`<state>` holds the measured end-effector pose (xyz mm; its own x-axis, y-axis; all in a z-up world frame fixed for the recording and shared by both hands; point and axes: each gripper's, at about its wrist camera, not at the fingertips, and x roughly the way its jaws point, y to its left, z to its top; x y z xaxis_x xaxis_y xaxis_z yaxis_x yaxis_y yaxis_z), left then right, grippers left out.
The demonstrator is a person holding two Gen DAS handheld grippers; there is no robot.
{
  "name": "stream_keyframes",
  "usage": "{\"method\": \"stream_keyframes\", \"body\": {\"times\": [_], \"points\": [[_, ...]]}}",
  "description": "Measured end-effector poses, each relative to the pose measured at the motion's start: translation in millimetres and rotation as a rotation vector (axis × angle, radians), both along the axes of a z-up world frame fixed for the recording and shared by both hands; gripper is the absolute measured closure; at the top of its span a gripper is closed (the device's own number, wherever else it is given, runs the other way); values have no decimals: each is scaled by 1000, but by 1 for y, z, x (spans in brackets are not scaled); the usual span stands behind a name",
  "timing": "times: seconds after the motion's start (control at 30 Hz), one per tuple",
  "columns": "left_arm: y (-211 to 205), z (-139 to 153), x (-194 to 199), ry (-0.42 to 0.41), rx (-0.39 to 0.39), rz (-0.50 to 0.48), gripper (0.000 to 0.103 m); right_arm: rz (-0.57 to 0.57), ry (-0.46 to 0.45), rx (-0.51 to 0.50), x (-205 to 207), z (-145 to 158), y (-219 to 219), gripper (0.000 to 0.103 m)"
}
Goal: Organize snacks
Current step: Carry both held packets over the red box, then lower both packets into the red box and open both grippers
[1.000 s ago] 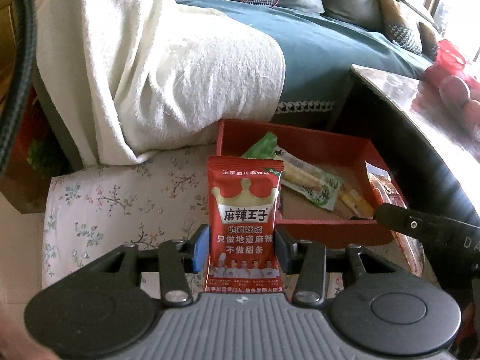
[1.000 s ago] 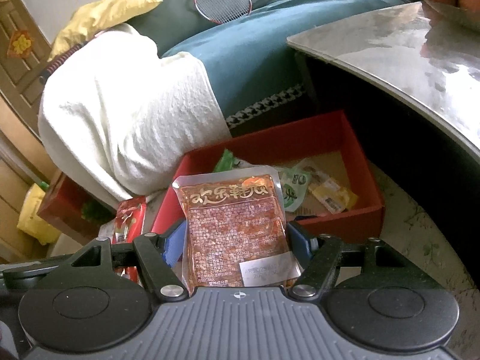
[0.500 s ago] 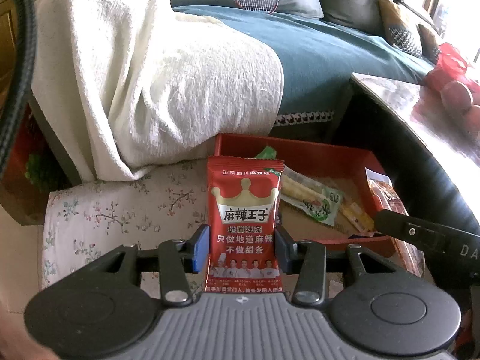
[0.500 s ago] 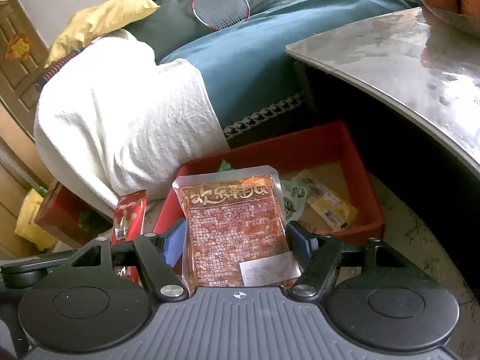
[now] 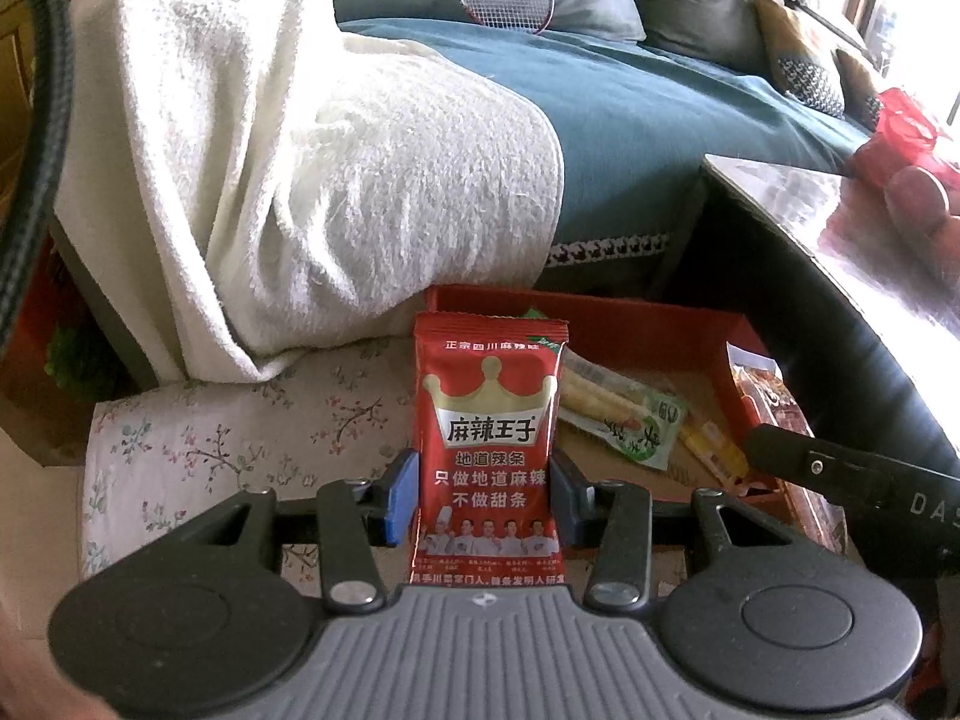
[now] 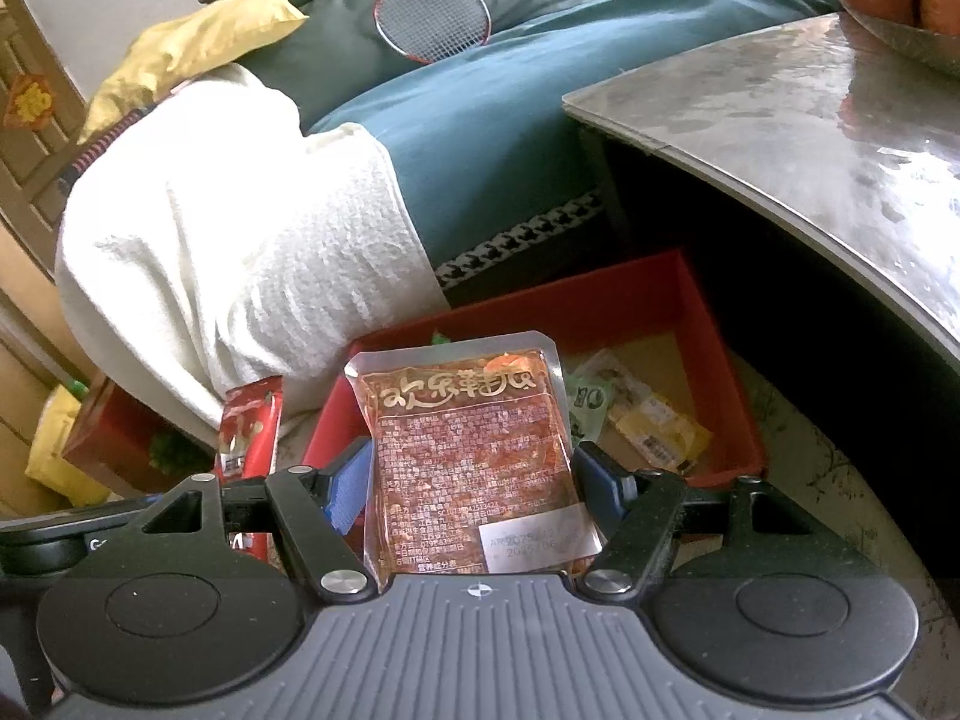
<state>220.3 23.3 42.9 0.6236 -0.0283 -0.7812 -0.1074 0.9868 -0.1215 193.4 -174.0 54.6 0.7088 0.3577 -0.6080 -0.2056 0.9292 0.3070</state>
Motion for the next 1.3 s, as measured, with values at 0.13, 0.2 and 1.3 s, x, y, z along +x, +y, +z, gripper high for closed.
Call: {"method": "stream_keyframes", "body": {"times": [0.13,0.2,1.3], "points": [[-1,2,4,-3,5,1,64,-6,-1,2,4,0,-1,26],[-1,2,5,-4,5,0,64,-9,-2,3,7,1,-1,26],[-7,-5,36,7,18,-15,64,-74,10,-2,49,-6,-10,26]]}}
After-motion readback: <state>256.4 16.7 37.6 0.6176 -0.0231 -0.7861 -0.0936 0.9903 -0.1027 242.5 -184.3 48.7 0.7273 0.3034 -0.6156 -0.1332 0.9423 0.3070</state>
